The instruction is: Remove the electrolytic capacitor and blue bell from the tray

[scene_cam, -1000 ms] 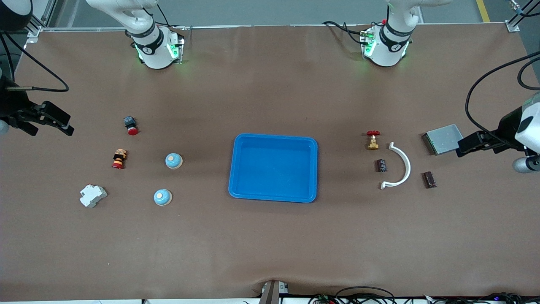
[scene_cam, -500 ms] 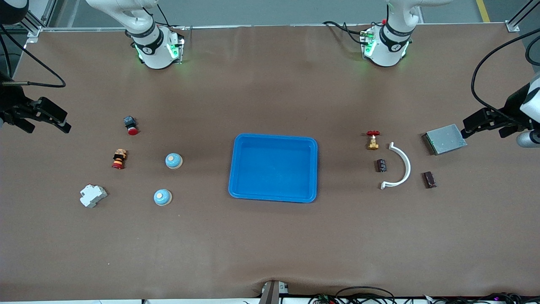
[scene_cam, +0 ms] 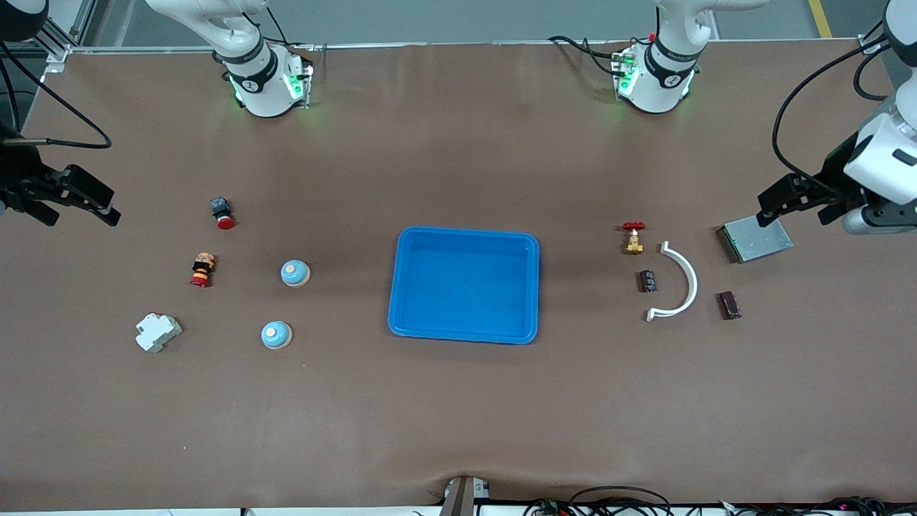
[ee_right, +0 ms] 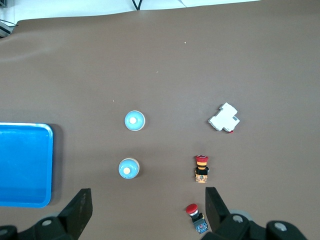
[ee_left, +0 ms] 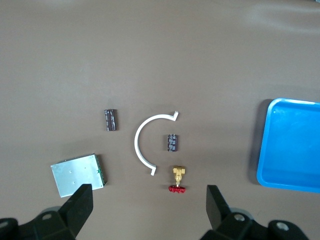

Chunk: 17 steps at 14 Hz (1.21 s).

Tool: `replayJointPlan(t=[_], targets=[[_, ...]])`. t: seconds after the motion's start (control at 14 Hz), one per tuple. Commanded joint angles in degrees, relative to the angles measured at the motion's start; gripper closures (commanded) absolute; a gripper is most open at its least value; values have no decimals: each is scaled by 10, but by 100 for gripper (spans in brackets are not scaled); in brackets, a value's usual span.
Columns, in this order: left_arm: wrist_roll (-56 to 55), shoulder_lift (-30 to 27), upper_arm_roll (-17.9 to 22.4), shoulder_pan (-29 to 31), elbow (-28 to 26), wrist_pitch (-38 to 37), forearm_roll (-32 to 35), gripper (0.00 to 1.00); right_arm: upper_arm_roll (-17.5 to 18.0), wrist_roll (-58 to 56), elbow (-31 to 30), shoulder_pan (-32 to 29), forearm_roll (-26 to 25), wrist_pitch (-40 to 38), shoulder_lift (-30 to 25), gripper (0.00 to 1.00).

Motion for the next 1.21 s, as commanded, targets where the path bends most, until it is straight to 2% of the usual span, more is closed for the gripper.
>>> replayJointPlan(t=[0.0,0.29,0.71,1.14], targets=[[5,-26,0,1,-23,-11,3,0,6,-5,-4,-11,6,-22,-12,0],[6,-33,0,1,-19,-39,3,0,5,-2,-2,-15,3,-67,-12,0],[25,-34,1,3,-14,-53,3,0,5,2,-2,-16,-1,-82,-13,0],[30,-5,1,2,27,-71,18,0,5,2,-3,-15,-1,-81,-12,0]])
